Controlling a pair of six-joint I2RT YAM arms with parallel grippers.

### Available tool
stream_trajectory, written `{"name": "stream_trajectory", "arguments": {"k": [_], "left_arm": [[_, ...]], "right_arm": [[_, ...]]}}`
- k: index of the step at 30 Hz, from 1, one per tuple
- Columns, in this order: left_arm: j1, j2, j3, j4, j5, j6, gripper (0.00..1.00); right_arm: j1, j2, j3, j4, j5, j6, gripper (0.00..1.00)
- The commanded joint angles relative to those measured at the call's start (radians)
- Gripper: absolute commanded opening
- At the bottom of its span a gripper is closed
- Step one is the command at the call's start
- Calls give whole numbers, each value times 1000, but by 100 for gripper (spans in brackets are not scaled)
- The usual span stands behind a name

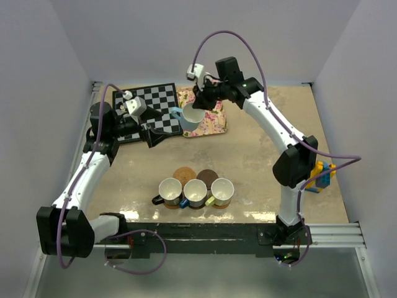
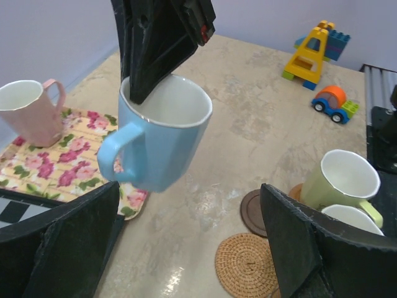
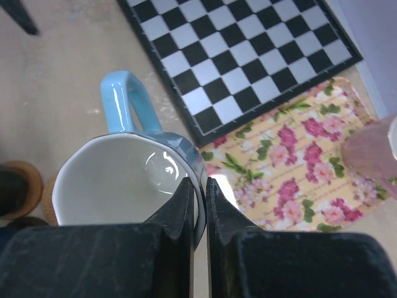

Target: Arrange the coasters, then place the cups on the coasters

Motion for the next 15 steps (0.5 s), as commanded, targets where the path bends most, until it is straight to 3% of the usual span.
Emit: {"name": "stream_trajectory", "arguments": {"k": [1, 7, 10, 15], "left_arm": [[0, -6, -2, 47, 147, 46, 100], [-12, 27, 30, -57, 139, 117, 99], [-22, 55, 61, -189, 143, 181, 98], [-52, 90, 85, -234, 136, 209, 81]], "right_arm": [[85, -95, 39, -56, -9, -34, 0], [100, -135, 1, -55, -37, -34, 0], [100, -158, -23, -49, -27, -35, 0], [100, -179, -43, -39, -21, -38, 0]]}}
